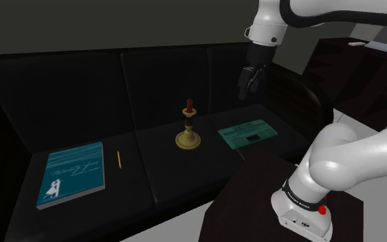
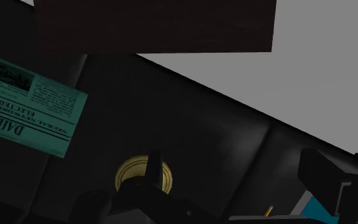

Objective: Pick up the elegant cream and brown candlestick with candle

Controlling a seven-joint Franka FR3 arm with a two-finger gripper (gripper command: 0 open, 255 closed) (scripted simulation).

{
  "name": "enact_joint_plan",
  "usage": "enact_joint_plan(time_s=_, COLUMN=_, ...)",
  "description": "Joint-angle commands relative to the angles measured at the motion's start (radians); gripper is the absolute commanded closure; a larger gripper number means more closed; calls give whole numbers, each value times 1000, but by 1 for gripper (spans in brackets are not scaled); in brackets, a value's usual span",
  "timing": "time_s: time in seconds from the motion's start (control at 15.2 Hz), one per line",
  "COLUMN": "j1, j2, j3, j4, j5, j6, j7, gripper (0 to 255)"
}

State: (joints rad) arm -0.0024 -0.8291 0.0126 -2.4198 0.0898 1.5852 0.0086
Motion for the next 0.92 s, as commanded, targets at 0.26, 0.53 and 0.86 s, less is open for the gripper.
enact_joint_plan(time_s=0.26, j1=-12, j2=153, j3=-1, j4=34, j5=-15, j6=103, j7=-4, gripper=0)
enact_joint_plan(time_s=0.53, j1=-24, j2=311, j3=-2, j4=89, j5=-30, j6=192, j7=-4, gripper=0)
enact_joint_plan(time_s=0.86, j1=-38, j2=513, j3=-6, j4=187, j5=-50, j6=277, j7=1, gripper=0)
